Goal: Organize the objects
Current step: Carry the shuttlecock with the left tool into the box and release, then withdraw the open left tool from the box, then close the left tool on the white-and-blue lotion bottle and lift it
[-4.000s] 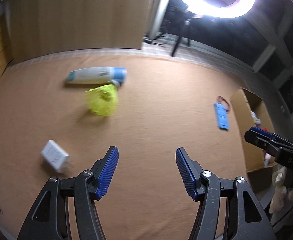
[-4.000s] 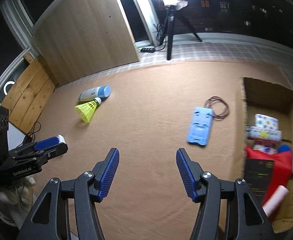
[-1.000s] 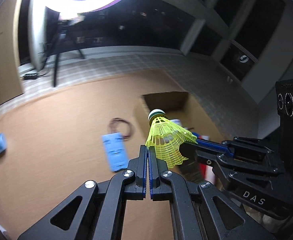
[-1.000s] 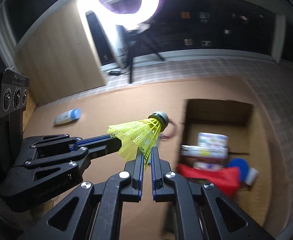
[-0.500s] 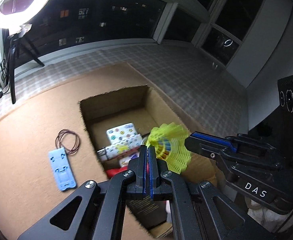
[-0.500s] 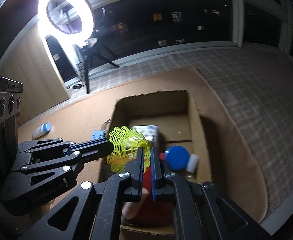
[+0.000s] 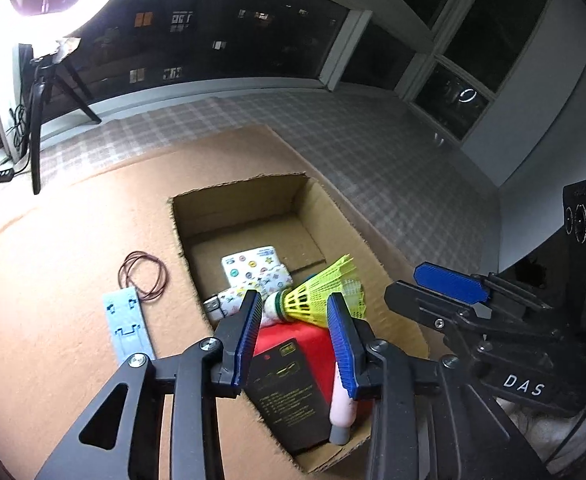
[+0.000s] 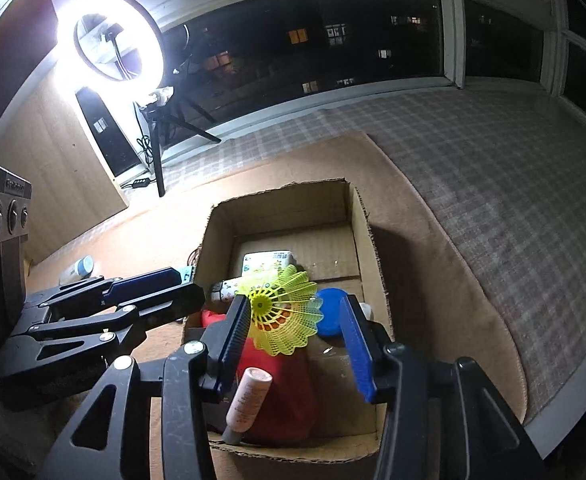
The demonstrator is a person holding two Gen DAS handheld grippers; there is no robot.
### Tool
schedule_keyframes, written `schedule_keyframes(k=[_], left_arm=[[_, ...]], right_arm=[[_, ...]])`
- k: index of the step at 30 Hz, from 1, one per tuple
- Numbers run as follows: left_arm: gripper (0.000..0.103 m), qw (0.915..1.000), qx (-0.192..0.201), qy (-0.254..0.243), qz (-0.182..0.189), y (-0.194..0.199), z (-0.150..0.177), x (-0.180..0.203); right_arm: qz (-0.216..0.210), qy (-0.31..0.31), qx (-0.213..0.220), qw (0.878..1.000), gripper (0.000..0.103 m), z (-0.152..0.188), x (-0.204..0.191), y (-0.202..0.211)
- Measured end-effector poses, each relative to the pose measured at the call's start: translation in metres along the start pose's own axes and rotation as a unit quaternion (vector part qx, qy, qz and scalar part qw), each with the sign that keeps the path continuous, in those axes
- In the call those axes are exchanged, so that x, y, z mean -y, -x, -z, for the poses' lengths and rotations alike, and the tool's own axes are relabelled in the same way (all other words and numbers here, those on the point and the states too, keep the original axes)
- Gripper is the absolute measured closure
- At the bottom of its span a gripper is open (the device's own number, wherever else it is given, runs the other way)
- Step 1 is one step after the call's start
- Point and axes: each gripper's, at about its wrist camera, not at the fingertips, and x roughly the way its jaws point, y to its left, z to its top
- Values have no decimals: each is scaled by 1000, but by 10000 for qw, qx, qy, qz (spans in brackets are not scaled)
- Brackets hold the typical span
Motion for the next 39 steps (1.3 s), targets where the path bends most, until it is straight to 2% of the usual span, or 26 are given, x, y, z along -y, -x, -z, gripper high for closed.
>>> schedule_keyframes(k=[8,13,19,28,34,39], left_arm=[[65,9994,1,297,-200,21,16,-28],[51,9976,76,539,-433,47,32,-56],[41,9931,137,868,-775,79,54,-99],[34,9797,220,1425,-1393,130,78,-183],[32,9693,289,1752,-1701,161,72,-248],[32,9615,180,1994,-1881,171,64,-300]], right_arm=[[-164,50,-21,9999,58,5,-18,-1],[-375,100,-116,9992,51,10,-37,-8],[-595,282,-243,9975,49,10,-67,-20],[-969,541,-430,9929,48,8,-119,-41],[-1117,652,-592,9898,48,10,-148,-54],[-1147,703,-658,9887,48,13,-159,-58]])
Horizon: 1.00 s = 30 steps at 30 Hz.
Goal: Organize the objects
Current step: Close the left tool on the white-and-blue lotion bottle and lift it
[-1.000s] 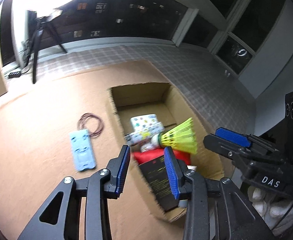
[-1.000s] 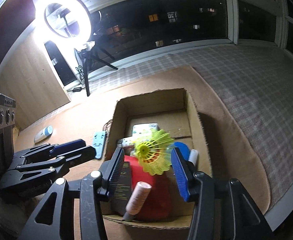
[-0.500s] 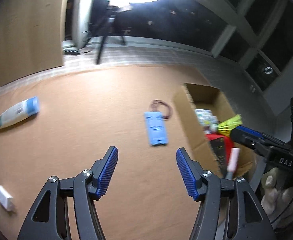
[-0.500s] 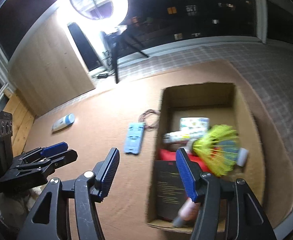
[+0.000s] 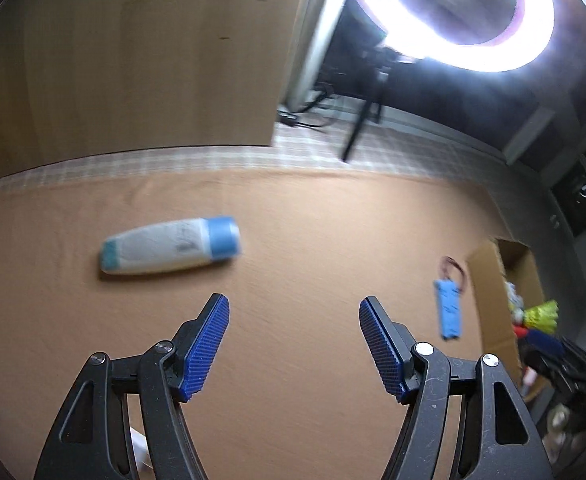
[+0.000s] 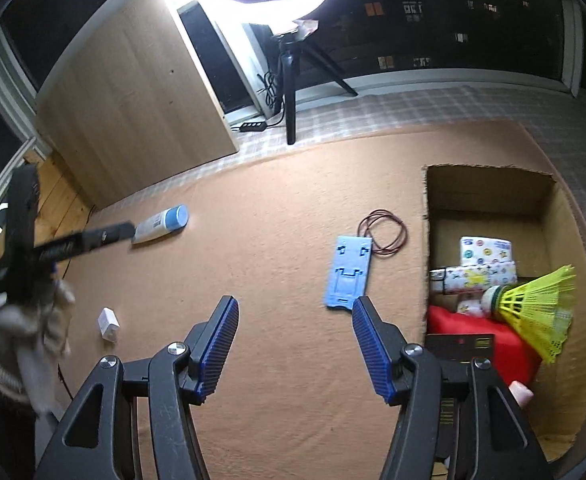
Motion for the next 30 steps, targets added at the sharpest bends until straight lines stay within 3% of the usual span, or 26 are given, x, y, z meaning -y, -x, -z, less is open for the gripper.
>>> schedule_keyframes(k=[9,16,21,30], left_arm=[[32,9989,-195,270,-332,-37,-49,-58],[32,9965,-335,684,-357,-75,-73,-97],[33,9944,-467,859,-407,-97,-82,-117],[33,9925,-831,888,-155,-124,-79,-126]], right_arm=[[129,-73,-142,9998,48,6,4,-2],[259,-174,-296,9991,48,17,16,1],[335,-285,-374,9983,48,22,25,0],[354,-405,-469,9974,48,21,31,-6]])
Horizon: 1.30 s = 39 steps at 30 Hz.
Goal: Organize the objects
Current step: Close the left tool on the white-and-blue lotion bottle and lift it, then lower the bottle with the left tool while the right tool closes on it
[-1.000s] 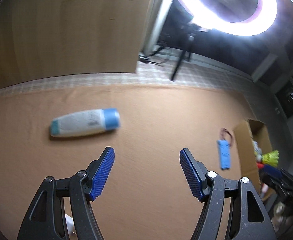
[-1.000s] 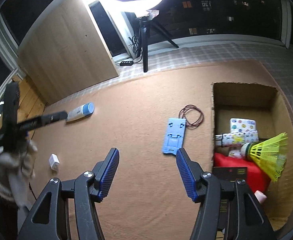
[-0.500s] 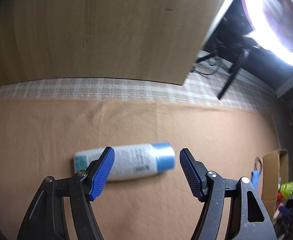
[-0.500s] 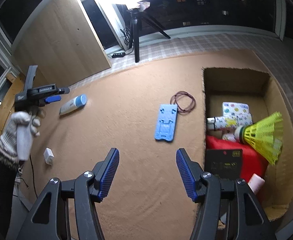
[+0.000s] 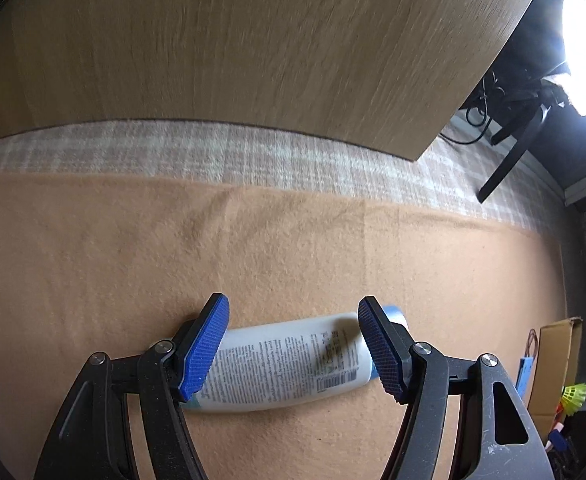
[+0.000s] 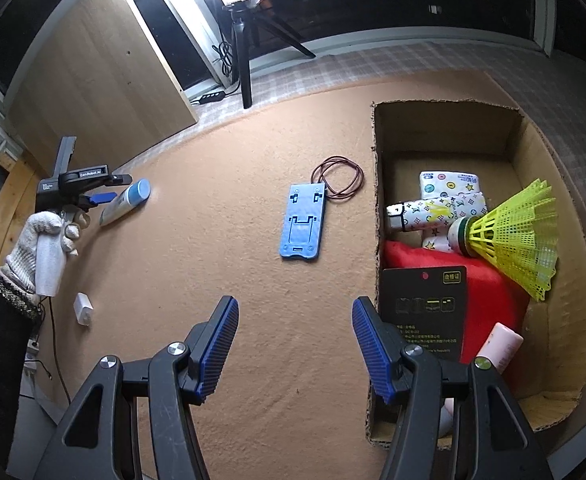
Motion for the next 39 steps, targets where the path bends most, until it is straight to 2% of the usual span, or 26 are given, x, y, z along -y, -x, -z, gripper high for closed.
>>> schedule_keyframes(k=[9,11,13,16,17,19,21,30,39], left_arm=[[33,9991,-97,-42,404,0,26,16],[38,9991,-228,-175,321,-4,40,26],[41,9991,-146,-379,146,-3,56,39],[52,9990,-136,-221,364,-1,74,45],[53,9989,-113,-219,391,0,81,48],[65,9988,-91,-279,400,1,94,56],[70,9988,-51,-335,367,2,103,62],[71,9980,18,-260,582,9,151,87],[71,9943,-157,-226,1026,22,231,123]], right_arm=[[-104,139,-4,9998,48,-4,-16,-6],[-144,185,10,9997,48,-5,-19,-6],[-182,238,25,9995,48,-6,-23,-7],[-261,280,40,9993,48,-7,-27,-7],[-286,294,39,9992,48,-6,-28,-8],[-321,341,34,9989,48,-6,-31,-9],[-358,386,14,9986,48,-5,-33,-10],[-455,470,16,9979,48,4,-37,-6],[-562,475,-26,9973,48,10,-38,-9]])
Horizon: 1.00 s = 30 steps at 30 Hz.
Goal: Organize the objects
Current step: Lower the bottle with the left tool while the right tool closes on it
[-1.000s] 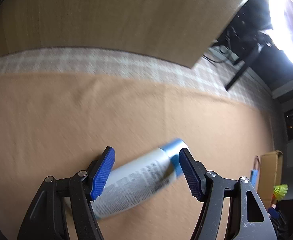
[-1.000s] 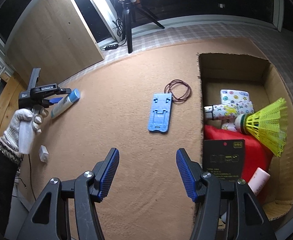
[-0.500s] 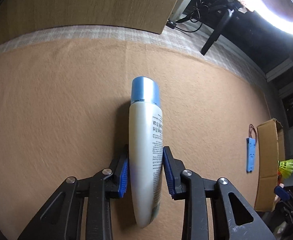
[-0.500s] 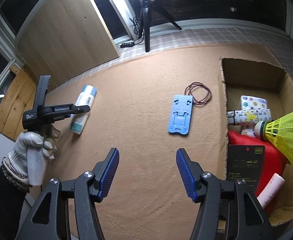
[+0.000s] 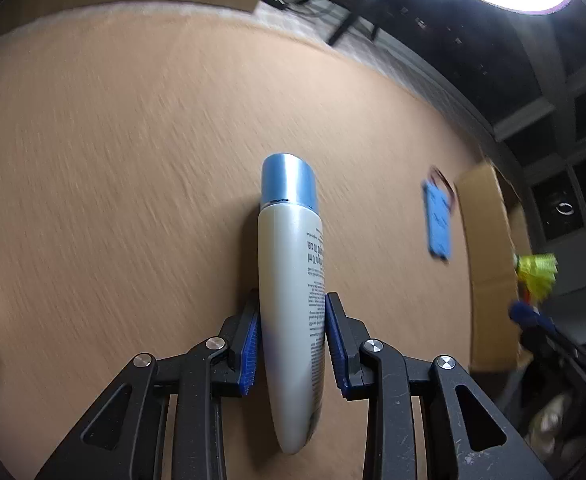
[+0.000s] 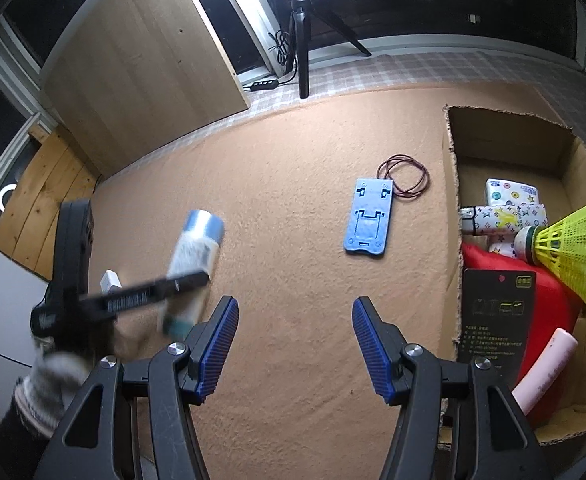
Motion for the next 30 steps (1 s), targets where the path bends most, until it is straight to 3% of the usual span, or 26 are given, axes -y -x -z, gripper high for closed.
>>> schedule_keyframes(k=[3,5,7,8,16,18,19,30], left_arm=[[69,9998,-154,-146,35,2,17,10],[54,9991,-170,-368,-116,9,28,14],[29,9976,-39,-538,-426,17,32,15],[28,9970,15,-588,-507,21,31,14],[30,9938,-1,-993,-504,32,35,5],[35,9937,-51,-1029,-448,29,34,3],[40,9937,-78,-1038,-409,29,35,2],[46,9964,-152,-834,-87,24,34,-3]], right_arm=[[-122,-6,-69,9999,47,2,-3,-5],[-272,28,-159,9995,47,3,-7,-11],[-434,69,-246,9987,47,5,-14,-18],[-513,86,-280,9983,47,6,-17,-22],[-1054,-33,-582,9927,46,6,-38,-63],[-1089,-81,-672,9917,46,2,-40,-72],[-1124,-114,-714,9910,46,1,-40,-76],[-1333,-138,-1096,9849,46,-6,-50,-103]])
